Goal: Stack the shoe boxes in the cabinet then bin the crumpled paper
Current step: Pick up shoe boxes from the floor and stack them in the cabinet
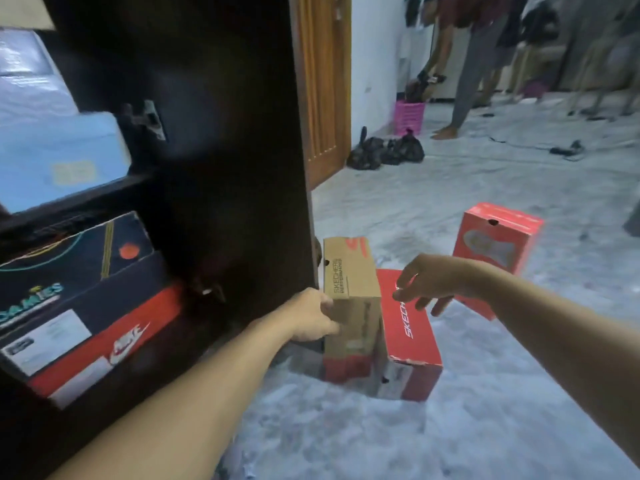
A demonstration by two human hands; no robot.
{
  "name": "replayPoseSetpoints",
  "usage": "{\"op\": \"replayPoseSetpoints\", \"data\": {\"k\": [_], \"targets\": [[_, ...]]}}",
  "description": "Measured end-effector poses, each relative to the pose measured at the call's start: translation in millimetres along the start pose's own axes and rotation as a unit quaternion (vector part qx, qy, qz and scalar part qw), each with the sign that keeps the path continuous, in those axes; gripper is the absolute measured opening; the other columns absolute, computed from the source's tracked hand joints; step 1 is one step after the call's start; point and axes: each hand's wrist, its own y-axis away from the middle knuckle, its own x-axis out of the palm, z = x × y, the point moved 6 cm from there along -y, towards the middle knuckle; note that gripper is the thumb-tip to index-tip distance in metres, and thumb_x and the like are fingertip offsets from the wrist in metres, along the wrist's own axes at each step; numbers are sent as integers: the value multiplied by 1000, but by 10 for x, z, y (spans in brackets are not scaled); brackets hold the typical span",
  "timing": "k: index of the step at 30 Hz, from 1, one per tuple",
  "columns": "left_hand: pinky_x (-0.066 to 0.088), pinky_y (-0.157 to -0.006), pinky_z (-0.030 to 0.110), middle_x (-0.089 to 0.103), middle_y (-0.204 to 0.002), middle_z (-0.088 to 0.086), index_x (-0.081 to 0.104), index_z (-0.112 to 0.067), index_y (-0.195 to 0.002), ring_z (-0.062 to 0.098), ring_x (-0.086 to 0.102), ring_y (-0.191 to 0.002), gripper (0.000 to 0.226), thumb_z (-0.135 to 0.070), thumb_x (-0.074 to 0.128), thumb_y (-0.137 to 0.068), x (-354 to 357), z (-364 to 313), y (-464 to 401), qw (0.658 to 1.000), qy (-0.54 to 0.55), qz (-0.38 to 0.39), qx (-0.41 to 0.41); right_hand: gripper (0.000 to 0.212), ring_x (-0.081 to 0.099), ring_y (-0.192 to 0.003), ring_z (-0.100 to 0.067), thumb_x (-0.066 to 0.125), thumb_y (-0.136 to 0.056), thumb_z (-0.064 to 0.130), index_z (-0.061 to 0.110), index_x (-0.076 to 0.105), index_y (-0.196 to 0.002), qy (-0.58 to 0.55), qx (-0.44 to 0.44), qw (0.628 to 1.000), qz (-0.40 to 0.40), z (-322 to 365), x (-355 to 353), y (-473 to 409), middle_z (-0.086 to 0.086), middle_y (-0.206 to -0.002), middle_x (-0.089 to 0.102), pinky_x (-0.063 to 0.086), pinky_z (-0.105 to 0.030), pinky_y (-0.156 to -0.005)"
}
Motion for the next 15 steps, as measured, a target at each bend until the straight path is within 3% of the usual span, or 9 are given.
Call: {"op": "replayPoseSetpoints", "data": {"k": [2,5,7,9,12,15], "targets": [[45,-91,24,53,-136,1,52,-16,-135,19,56,-118,68,-39,77,-77,280,-56,-188,1000,13,3,0,39,70,-79,-19,65,-93,23,-1,61,-124,4,30,1000,1,-338,88,-81,-12,-103,68,60,-48,-81],[44,-95,26,57,-130,0,56,-16,-129,18,56,-116,61,-39,77,-76,632,-98,-423,999,29,-10,-15,43,70,-84,-25,68,-91,25,4,61,-128,21,59,998,-20,-786,251,-249,-9,-91,67,62,-44,-74],[47,-95,30,61,-120,1,59,-17,-120,20,58,-108,52,-39,76,-76,826,-74,-544,998,41,-24,-37,50,69,-91,-28,71,-88,29,11,58,-133,33,65,997,-35,-1003,383,-373,-5,-101,65,62,-38,-70],[49,-93,30,63,-114,1,60,-17,-115,20,60,-104,45,-37,76,-77,1027,-23,-644,998,43,-15,-52,58,65,-106,-27,70,-88,31,10,53,-139,63,59,996,-38,-1154,530,-490,-7,-124,62,57,-33,-84],[46,-99,31,58,-127,5,54,-13,-130,22,56,-114,54,-29,73,-82,1343,30,-771,995,67,47,-64,59,53,-124,-26,66,-89,28,10,47,-142,62,47,996,-43,-1317,758,-624,-9,-138,55,45,-31,-100],[41,-100,25,41,-149,9,33,-7,-148,22,44,-132,72,-8,68,-84,1619,13,-867,984,120,112,-73,42,55,-116,-27,58,-90,24,17,55,-131,64,20,997,-47,-1486,979,-738,-10,-128,58,45,-28,-90]]}}
